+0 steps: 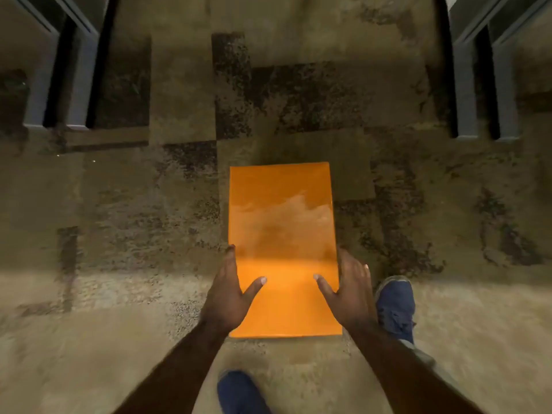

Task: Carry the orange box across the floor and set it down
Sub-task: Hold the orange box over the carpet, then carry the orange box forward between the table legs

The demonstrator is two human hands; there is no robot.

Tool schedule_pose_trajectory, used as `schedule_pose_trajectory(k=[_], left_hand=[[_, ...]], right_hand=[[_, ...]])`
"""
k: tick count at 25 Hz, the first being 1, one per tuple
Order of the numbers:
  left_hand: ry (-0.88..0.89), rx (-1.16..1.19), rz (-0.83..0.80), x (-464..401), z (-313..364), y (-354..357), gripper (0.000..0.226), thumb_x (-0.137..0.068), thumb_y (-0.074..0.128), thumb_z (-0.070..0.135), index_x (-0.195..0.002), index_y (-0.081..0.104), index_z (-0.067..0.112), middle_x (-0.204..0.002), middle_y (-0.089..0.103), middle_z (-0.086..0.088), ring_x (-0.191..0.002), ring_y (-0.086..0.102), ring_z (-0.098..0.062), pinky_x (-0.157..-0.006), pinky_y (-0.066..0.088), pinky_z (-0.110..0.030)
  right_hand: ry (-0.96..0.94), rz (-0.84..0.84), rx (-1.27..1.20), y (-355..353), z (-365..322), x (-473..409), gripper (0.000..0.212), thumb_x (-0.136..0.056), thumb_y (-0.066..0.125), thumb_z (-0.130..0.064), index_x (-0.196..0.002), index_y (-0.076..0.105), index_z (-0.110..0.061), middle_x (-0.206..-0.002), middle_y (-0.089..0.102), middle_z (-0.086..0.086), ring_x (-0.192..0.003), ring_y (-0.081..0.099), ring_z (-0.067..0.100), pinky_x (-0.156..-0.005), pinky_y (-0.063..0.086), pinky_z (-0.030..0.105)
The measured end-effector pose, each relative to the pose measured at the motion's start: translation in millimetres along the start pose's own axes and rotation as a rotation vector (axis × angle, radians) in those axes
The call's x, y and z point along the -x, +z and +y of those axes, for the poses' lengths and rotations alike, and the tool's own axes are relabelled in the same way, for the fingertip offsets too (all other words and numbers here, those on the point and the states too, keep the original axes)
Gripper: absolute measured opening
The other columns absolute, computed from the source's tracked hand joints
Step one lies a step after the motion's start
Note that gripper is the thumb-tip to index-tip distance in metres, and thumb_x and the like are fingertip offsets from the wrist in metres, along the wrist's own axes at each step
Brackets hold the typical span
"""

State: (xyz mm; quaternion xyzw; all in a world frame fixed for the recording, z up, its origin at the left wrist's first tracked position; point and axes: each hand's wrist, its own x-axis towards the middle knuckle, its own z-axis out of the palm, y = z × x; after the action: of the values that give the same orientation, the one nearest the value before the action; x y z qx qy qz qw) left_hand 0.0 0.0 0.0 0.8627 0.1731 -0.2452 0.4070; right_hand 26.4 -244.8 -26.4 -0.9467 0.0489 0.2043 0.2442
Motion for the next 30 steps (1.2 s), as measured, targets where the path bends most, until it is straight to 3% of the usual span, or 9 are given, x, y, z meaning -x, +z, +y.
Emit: schedule_pose_trajectory(k=[3, 5, 8, 10, 15, 18, 21, 26, 30], left_hand=[[-0.091, 0.189, 0.057, -24, -22, 14, 0.082, -0.089, 0.069, 0.04, -0.155, 0.026, 0.016, -0.157, 0.038, -0.007, -0.142, 0.04, -0.026, -0.116, 0.035, -0.044], [-0.23, 0.277, 0.037, -35, -36, 21, 0.077, -0.085, 0.076, 0.031, -0.149, 0.036, 0.017, -0.145, 0.052, -0.007, -0.13, 0.053, -0.029, -0.108, 0.045, -0.048], [-0.404, 0.352, 0.05, -35, -43, 33, 0.078, -0.078, 0.083, 0.03, -0.143, 0.041, 0.022, -0.123, 0.061, 0.0, -0.104, 0.062, -0.025, -0.09, 0.052, -0.041], [-0.401, 0.369, 0.076, -33, -45, 38, 0.074, -0.078, 0.083, 0.025, -0.141, 0.044, 0.024, -0.12, 0.063, 0.0, -0.101, 0.063, -0.024, -0.086, 0.051, -0.038], [-0.293, 0.401, 0.064, -41, -11, 31, 0.071, -0.083, 0.079, 0.015, -0.145, 0.044, 0.025, -0.13, 0.064, 0.0, -0.113, 0.064, -0.023, -0.095, 0.053, -0.051], [-0.182, 0.339, 0.07, -64, 24, 29, 0.079, -0.083, 0.079, 0.018, -0.149, 0.037, 0.03, -0.128, 0.059, 0.013, -0.107, 0.06, -0.011, -0.086, 0.051, -0.032], [-0.153, 0.326, 0.057, -98, 65, 36, 0.088, -0.08, 0.081, 0.025, -0.152, 0.031, 0.036, -0.128, 0.052, 0.017, -0.112, 0.055, -0.016, -0.08, 0.047, -0.025], [-0.029, 0.245, 0.072, -166, 128, 57, 0.089, -0.08, 0.081, 0.026, -0.154, 0.031, 0.028, -0.147, 0.052, 0.0, -0.13, 0.053, -0.028, -0.099, 0.049, -0.038], [-0.001, 0.204, 0.061, -219, 161, 69, 0.091, -0.079, 0.081, 0.032, -0.154, 0.031, 0.024, -0.152, 0.048, -0.005, -0.134, 0.049, -0.03, -0.104, 0.046, -0.042]], right_hand=[[0.137, 0.024, -0.239, 23, 15, -20, 0.073, -0.085, 0.069, -0.043, -0.139, 0.04, -0.004, -0.134, 0.051, 0.018, -0.127, 0.047, 0.037, -0.1, 0.041, 0.043], [0.178, 0.008, -0.363, 33, 22, -29, 0.071, -0.083, 0.072, -0.041, -0.14, 0.041, -0.01, -0.134, 0.054, 0.014, -0.126, 0.05, 0.032, -0.099, 0.044, 0.039], [0.194, -0.027, -0.508, 45, 30, -32, 0.06, -0.081, 0.074, -0.042, -0.133, 0.05, -0.025, -0.121, 0.064, 0.0, -0.112, 0.062, 0.023, -0.087, 0.048, 0.031], [0.239, 0.014, -0.535, 50, 31, -34, 0.06, -0.078, 0.076, -0.046, -0.13, 0.052, -0.027, -0.118, 0.066, -0.002, -0.107, 0.064, 0.022, -0.082, 0.046, 0.028], [0.256, 0.127, -0.576, 24, 26, -56, 0.063, -0.075, 0.08, -0.041, -0.128, 0.055, -0.019, -0.116, 0.068, 0.001, -0.106, 0.066, 0.026, -0.082, 0.045, 0.026], [0.224, 0.213, -0.565, -9, 34, -79, 0.066, -0.075, 0.081, -0.038, -0.131, 0.055, -0.014, -0.121, 0.068, 0.008, -0.108, 0.065, 0.029, -0.083, 0.044, 0.024], [0.246, 0.244, -0.637, -46, 47, -114, 0.07, -0.075, 0.081, -0.037, -0.134, 0.052, -0.014, -0.128, 0.062, 0.01, -0.116, 0.06, 0.029, -0.091, 0.047, 0.032], [0.207, 0.338, -0.603, -99, 73, -179, 0.068, -0.077, 0.08, -0.034, -0.134, 0.052, -0.01, -0.131, 0.061, 0.012, -0.117, 0.059, 0.03, -0.087, 0.043, 0.03], [0.22, 0.352, -0.592, -123, 93, -231, 0.065, -0.077, 0.08, -0.037, -0.131, 0.053, -0.012, -0.129, 0.061, 0.011, -0.117, 0.058, 0.032, -0.086, 0.042, 0.032]])
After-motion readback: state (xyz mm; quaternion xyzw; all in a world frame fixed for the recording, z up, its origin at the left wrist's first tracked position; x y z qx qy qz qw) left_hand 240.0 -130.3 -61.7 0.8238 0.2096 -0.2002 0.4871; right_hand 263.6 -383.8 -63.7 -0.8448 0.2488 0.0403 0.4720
